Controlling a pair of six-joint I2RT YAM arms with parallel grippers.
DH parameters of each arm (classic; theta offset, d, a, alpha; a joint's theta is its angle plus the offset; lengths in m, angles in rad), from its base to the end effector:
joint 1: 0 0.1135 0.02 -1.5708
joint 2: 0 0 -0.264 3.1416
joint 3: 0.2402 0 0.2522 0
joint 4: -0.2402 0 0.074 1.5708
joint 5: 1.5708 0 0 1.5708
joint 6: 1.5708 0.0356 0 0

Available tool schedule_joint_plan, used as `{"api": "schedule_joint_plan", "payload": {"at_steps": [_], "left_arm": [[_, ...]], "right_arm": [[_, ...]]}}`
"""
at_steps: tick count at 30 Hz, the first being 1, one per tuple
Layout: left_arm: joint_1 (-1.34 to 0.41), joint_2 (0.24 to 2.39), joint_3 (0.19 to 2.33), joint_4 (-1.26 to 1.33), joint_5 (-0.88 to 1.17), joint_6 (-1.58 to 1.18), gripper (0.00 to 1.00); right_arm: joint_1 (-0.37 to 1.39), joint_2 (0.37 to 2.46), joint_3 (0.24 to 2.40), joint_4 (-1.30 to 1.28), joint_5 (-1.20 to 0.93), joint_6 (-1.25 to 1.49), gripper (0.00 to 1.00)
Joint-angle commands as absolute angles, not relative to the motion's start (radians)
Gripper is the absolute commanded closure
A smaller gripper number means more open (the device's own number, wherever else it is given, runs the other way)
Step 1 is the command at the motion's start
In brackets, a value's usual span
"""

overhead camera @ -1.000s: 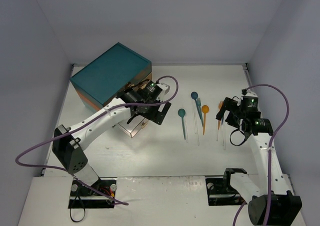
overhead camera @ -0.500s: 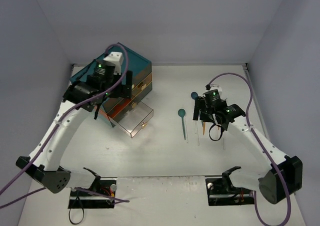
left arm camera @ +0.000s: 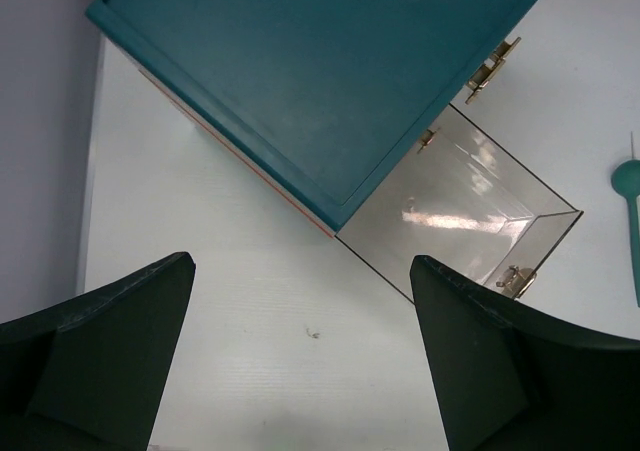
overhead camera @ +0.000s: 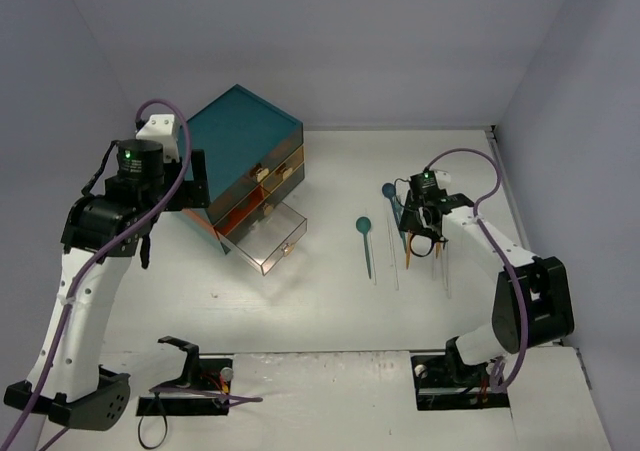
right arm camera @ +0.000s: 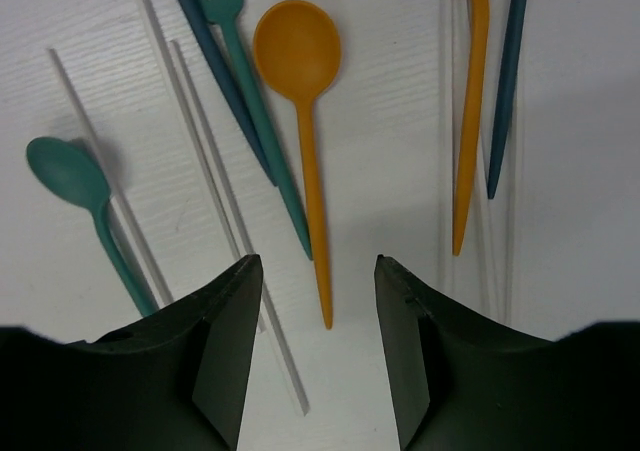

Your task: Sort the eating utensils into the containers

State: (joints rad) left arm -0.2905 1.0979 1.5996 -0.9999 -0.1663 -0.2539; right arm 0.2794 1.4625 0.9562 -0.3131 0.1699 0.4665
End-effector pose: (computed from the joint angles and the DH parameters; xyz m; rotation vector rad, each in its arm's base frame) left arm 0.1756 -0.0463 0.4668 -0.0644 2.0645 -0.1641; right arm 0.2989 0.0795 0.2299 0.3018 2.3611 0.1532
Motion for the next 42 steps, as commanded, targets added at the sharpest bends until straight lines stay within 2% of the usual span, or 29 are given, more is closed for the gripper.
{"api": "schedule_joint_plan", "payload": {"at_steps": [1,9,12,15,35,42], "left_arm": [[-0.285,1.045,1.588,-0.977,-0.225,-0.225,0.12],[-0.285,1.012,1.542,-0.980,-0.227,-0.216,0.12],[-0.285,0.998,1.526,-0.981,-0.228,-0.213,0.12],[-0.285,0.988,1.519,-0.983,-0.224,-0.213,0.12],[-0.285,0.997,1.502,-0.979,-0.198,-0.215,0.12],[-0.285,0.999,1.494,-0.979,-0.196,-0.216,0.12]], "right_arm": [[0.249,1.543,1.005,-0.212,0.126,0.446,0.58],[0.248,1.678,1.045,-0.170,0.129,0.436,0.62],[0.244,1.712,1.035,-0.150,0.154,0.441,0.69],[0.236,1.719,1.023,-0.133,0.154,0.445,0.72],[0.193,1.698,0.986,-0.117,0.157,0.416,0.76],[0.186,1.724,0.960,-0.102,0.157,0.394,0.82]]}}
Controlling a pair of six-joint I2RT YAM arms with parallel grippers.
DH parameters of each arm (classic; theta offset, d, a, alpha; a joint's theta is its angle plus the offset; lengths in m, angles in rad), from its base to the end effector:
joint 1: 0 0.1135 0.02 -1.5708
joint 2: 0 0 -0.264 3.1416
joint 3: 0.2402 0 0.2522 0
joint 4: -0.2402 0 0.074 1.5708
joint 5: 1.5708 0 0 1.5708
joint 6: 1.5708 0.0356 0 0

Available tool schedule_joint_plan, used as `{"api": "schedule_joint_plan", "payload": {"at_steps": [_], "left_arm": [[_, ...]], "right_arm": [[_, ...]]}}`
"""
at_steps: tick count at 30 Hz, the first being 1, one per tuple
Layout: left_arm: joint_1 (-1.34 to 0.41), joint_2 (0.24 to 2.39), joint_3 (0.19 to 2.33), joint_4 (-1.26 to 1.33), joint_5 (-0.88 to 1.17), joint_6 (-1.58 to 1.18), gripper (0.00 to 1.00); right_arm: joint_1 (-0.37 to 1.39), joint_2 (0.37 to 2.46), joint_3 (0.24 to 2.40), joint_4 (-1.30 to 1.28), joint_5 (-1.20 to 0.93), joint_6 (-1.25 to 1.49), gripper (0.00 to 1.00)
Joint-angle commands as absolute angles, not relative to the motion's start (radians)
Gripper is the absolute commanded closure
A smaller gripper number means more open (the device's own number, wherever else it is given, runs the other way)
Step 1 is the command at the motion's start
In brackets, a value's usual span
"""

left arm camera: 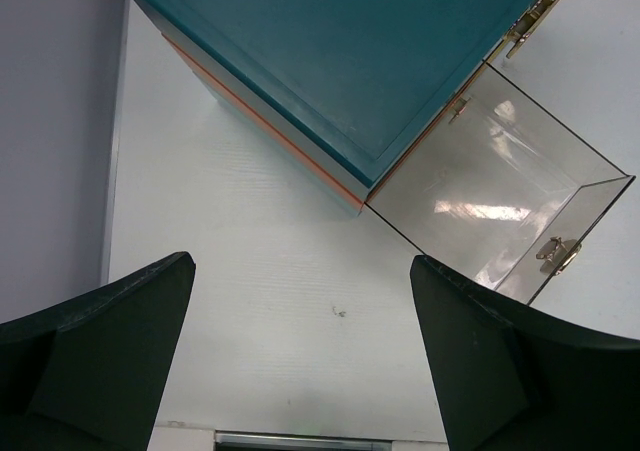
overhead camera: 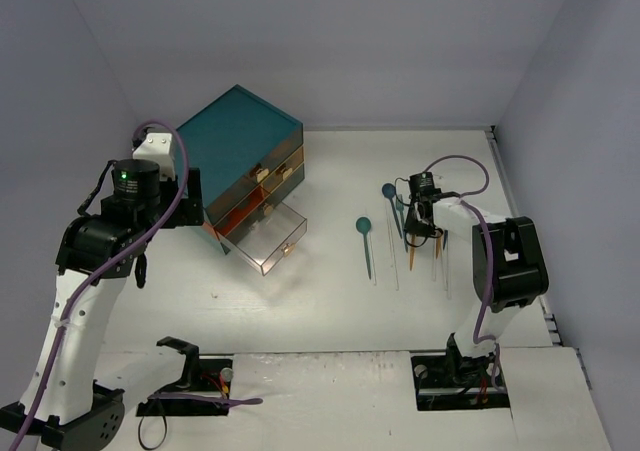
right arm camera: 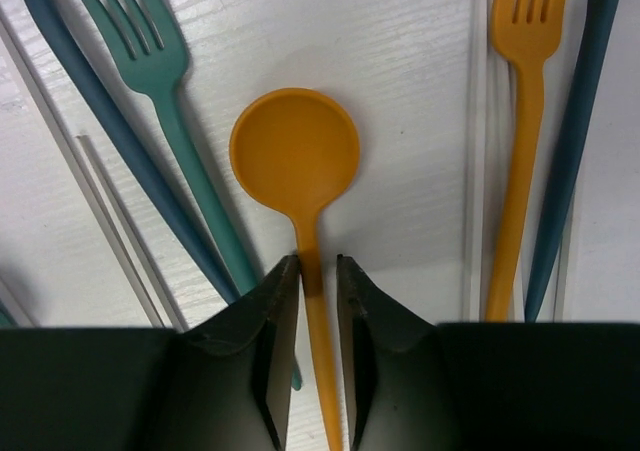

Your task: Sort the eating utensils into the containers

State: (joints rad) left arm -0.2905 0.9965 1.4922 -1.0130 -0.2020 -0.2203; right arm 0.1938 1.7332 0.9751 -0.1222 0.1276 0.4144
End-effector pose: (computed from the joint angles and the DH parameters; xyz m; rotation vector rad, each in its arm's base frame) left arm 0.1536 -0.0385 0.4506 -0.0494 2.0775 -0.1014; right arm 0.3457 0.0632 0.1649 0.3249 2.4230 0.1142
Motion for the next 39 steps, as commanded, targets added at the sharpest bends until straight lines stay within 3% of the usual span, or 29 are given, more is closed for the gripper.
{"api": "schedule_joint_plan", "payload": {"at_steps": [1,6,11,17,29,39], "left_arm": [[-0.285,0.998,1.493,-0.979,-0.196,-0.216,0.12],[-0.285,0.992,1.497,-0.980,-0.195,-0.216,0.12],[-0.285,0.994,1.509,-0.980,-0.177,-0.222,0.12],[-0.285,1.004,1.522,-0.979,-0.168,-0.233,0.12],[-0.285,1.006,1.526,-0.980,-0.134,-0.242,0.13],[-0.285,0.986,1.502,-0.983,-0.118,-0.242,0.12]], "right_arm": [[0.186,1.724,0.955,-0.100,0.156,0.393,0.84],[0.186,1.657,0.955,-0.104,0.173,0.368,1.00],[0.227,1.497,1.018,-0.127,0.146,0.299,1.00],[0.439,1.363,1.254,-0.142,0.100,0.282,1.00],[0.866,1.676,1.683,-0.110,0.198,0.386,1.00],[0.983,1.846,1.697,-0.063,0.335,0.603,1.00]]}}
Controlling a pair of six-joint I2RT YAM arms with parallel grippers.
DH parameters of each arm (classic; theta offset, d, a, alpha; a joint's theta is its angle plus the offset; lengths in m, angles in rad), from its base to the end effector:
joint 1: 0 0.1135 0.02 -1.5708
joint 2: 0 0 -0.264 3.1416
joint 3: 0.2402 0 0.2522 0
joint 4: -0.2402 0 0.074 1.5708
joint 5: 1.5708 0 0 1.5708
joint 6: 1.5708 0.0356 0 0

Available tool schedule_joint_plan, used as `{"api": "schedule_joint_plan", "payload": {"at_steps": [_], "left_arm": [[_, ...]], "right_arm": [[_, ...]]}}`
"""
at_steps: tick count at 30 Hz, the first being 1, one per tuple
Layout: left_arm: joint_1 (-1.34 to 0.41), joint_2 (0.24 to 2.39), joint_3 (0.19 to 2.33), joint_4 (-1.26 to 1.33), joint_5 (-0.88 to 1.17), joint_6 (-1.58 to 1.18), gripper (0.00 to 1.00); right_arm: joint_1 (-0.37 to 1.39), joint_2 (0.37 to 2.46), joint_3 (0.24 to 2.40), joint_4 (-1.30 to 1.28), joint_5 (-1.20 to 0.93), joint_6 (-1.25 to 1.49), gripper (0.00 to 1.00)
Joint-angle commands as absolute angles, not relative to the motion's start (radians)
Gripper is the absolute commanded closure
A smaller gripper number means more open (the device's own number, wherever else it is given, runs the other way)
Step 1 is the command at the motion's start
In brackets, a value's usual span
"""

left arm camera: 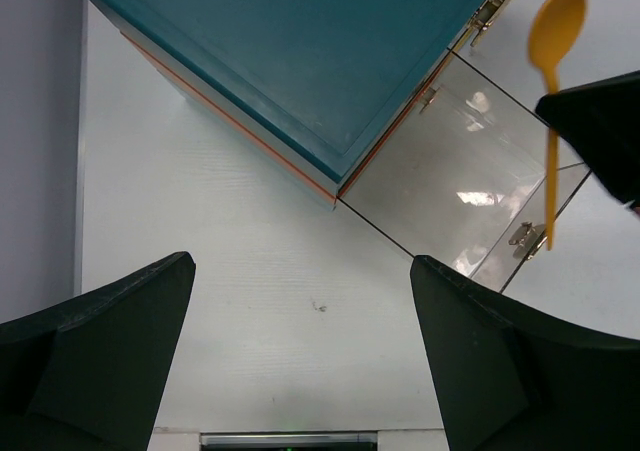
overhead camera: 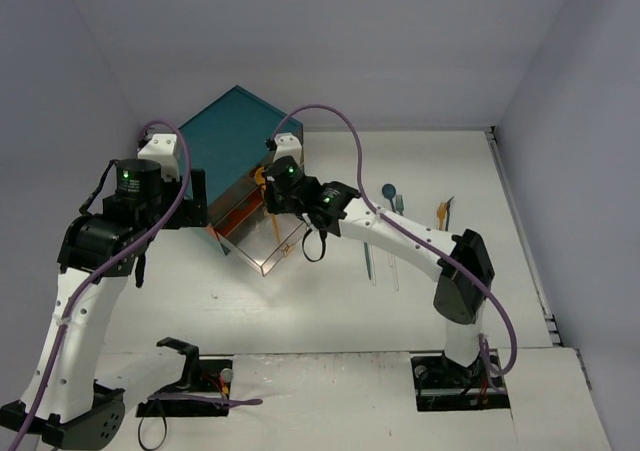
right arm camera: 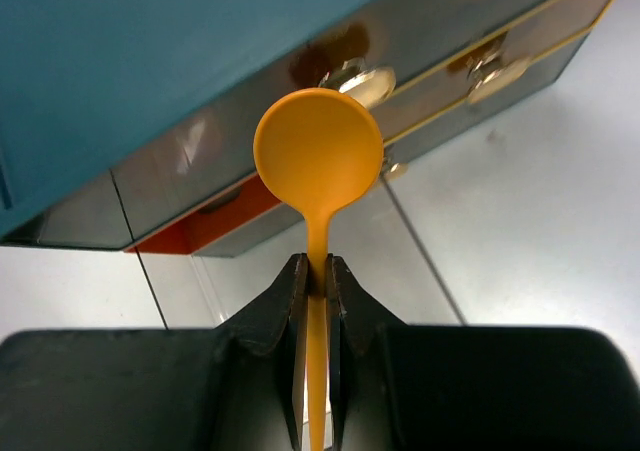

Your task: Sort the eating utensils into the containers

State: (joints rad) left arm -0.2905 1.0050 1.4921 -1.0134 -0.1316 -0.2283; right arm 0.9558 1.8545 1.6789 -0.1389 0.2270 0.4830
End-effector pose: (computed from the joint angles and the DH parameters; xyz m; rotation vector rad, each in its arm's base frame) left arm 0.1559 -0.0417 0.4491 -0.0143 2.0969 -0.1759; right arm 0.2656 0.3620 0.3496 -0.2989 1.9282 0.7639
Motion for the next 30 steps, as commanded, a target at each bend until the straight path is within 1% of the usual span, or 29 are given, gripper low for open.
{"api": "schedule_joint_plan", "payload": {"at_steps": [1,4,6,8,9,12,15,21,27,30], "left_arm": [[-0.285,0.985,1.498,-0.983,-0.118,-0.242,0.12],[-0.285,0.982,1.491,-0.983,-0.117,-0.242,0.12],[-0.285,0.982,1.489,-0.982,-0.114,-0.242,0.12],[-0.285,0.985,1.487,-0.982,-0.111,-0.242,0.12],[-0.285,0.987,1.486,-0.982,-0.109,-0.243,0.12],[-0.285,0.990,1.486,-0.982,-0.106,-0.244,0.12],[-0.285,0.992,1.486,-0.980,-0.106,-0.244,0.12],[-0.285,1.003,1.488,-0.980,-0.101,-0.242,0.12],[-0.285,1.015,1.492,-0.980,-0.091,-0.247,0.12],[-0.285,1.019,1.493,-0.980,-0.087,-0.247,0.12]], "right_arm": [[0.991,1.852,1.690,-0.061,0.340,0.612,1.00],[1.001,1.865,1.664,-0.058,0.346,0.631,0.95],[1.004,1.862,1.648,-0.060,0.338,0.626,0.87],[1.007,1.842,1.629,-0.061,0.341,0.609,0.73],[1.008,1.826,1.617,-0.061,0.348,0.600,0.67],[1.003,1.765,1.562,-0.063,0.389,0.565,0.59],[0.987,1.695,1.501,-0.075,0.420,0.530,0.56],[0.907,1.554,1.340,-0.134,0.438,0.528,0.55],[0.825,1.475,1.144,-0.153,0.436,0.582,0.55],[0.776,1.476,1.070,-0.156,0.409,0.591,0.55]]}}
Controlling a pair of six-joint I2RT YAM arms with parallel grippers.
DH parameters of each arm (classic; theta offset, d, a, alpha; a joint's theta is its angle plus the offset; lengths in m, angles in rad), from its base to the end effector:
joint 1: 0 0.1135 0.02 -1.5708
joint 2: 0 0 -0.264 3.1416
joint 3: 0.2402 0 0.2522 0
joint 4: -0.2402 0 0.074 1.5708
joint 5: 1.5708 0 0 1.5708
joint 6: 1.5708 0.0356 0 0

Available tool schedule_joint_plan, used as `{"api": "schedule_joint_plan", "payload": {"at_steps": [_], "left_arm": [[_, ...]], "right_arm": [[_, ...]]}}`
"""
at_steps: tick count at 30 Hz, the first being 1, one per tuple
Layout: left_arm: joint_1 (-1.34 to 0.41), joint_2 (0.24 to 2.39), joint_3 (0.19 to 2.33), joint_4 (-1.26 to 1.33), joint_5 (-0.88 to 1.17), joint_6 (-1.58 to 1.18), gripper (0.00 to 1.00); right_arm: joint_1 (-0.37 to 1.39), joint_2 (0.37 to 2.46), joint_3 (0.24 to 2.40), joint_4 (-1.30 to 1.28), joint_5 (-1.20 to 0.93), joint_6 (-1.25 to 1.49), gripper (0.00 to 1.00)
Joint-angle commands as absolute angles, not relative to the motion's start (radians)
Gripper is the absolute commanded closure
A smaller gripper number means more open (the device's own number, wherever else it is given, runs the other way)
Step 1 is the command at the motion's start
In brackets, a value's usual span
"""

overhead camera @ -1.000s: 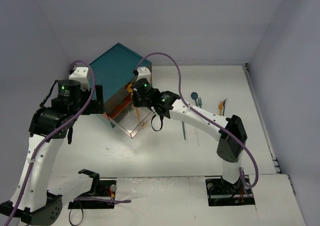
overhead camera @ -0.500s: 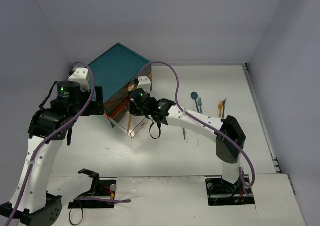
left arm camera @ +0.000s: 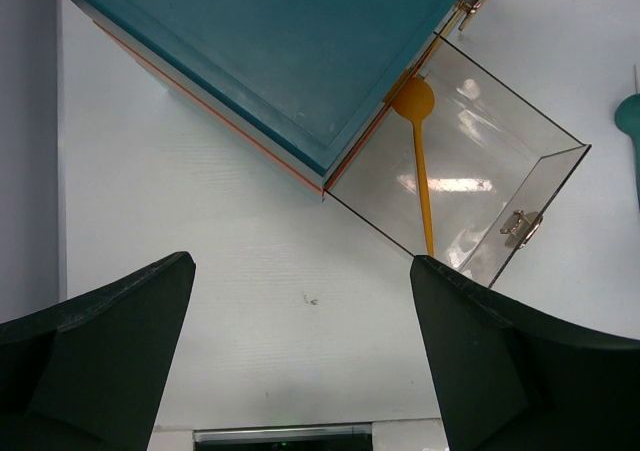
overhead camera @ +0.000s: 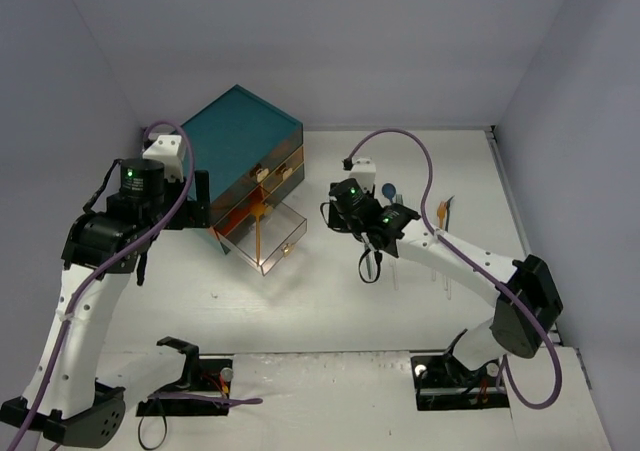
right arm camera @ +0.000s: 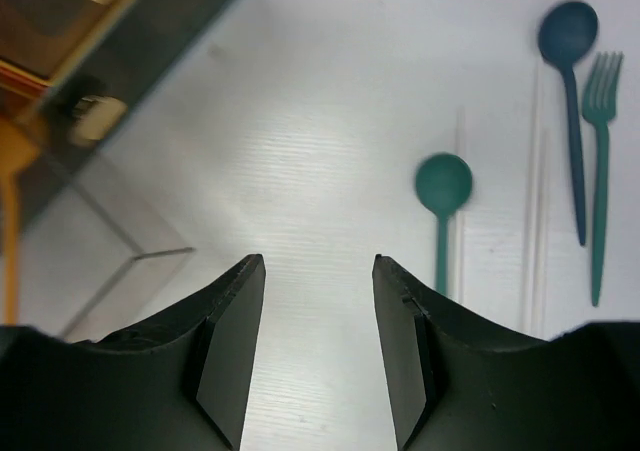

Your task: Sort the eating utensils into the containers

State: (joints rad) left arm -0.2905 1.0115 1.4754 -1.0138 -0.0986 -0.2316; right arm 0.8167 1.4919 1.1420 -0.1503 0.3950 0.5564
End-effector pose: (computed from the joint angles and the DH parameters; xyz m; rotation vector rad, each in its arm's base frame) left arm 0.1595 -0.0440 0.4433 0.0039 2.1245 -0.2057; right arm 0.2453 0.2411 0.2978 -0.0248 2.0594 0.4523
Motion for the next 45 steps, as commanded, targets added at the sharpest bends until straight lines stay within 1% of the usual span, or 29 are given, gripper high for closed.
{"api": "schedule_joint_plan", "payload": {"at_steps": [1,7,17,21,24,27,29,31,35,38,42,45], "left_arm": [[-0.285,1.019,1.493,-0.980,-0.086,-0.247,0.12],[-0.285,1.016,1.490,-0.982,-0.080,-0.250,0.12],[-0.285,1.001,1.477,-0.983,-0.069,-0.258,0.12],[-0.285,0.993,1.471,-0.983,-0.070,-0.258,0.12],[-0.285,0.988,1.465,-0.985,-0.071,-0.258,0.12],[-0.285,0.988,1.460,-0.986,-0.074,-0.258,0.12],[-0.285,0.987,1.456,-0.986,-0.075,-0.259,0.12],[-0.285,0.987,1.454,-0.986,-0.074,-0.259,0.12],[-0.286,0.991,1.456,-0.986,-0.075,-0.261,0.12],[-0.285,0.991,1.457,-0.985,-0.076,-0.263,0.12],[-0.285,0.996,1.457,-0.984,-0.076,-0.264,0.12],[-0.285,1.003,1.460,-0.983,-0.075,-0.265,0.12]], "right_arm": [[0.764,1.479,1.051,-0.156,0.399,0.595,0.55],[0.700,1.563,1.018,-0.153,0.365,0.579,0.56],[0.645,1.747,1.061,-0.110,0.302,0.518,0.63],[0.632,1.787,1.078,-0.092,0.293,0.511,0.65],[0.629,1.813,1.083,-0.085,0.280,0.508,0.69],[0.630,1.822,1.079,-0.080,0.274,0.506,0.72],[0.630,1.817,1.074,-0.080,0.283,0.509,0.72],[0.630,1.807,1.071,-0.080,0.294,0.507,0.70],[0.636,1.770,1.078,-0.083,0.306,0.486,0.61],[0.646,1.731,1.087,-0.083,0.315,0.456,0.59],[0.657,1.715,1.102,-0.083,0.295,0.436,0.62],[0.660,1.721,1.110,-0.084,0.274,0.430,0.68]]}}
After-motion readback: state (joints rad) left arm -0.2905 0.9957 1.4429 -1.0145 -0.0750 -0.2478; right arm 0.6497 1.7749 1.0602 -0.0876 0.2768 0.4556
